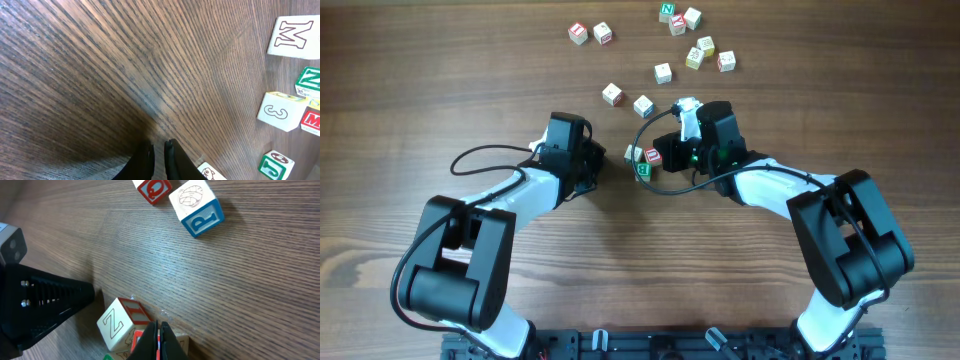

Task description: Form a circle

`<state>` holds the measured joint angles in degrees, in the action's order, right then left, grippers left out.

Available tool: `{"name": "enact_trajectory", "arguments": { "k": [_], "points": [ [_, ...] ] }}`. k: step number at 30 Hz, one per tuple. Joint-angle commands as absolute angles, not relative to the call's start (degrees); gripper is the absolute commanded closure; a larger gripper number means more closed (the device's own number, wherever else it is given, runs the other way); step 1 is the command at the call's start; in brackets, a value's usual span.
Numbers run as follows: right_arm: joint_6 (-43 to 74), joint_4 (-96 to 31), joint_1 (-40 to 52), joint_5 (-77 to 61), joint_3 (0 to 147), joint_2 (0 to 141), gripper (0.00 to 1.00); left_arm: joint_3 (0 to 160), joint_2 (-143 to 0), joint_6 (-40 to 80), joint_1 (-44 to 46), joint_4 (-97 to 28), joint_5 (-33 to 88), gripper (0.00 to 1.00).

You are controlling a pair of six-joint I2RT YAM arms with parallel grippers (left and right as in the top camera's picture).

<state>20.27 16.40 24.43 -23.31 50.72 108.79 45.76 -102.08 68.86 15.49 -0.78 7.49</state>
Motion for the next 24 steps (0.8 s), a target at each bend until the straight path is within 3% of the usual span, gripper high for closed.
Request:
{"name": "enact_trajectory", "arguments": {
  "k": [1,24],
  "points": [
    [21.41,16.45,21.41,-22.33,51.09,110.15,0.95,42.33,-106.63,68.38,15.55,-3.42,2.74,0.86],
    [22.7,15.4,22.72,-22.63,51.03,111.24,0.95,42.33,-106.63,68.4,15.55,-3.38,2.7,0.86]
  ]
}}
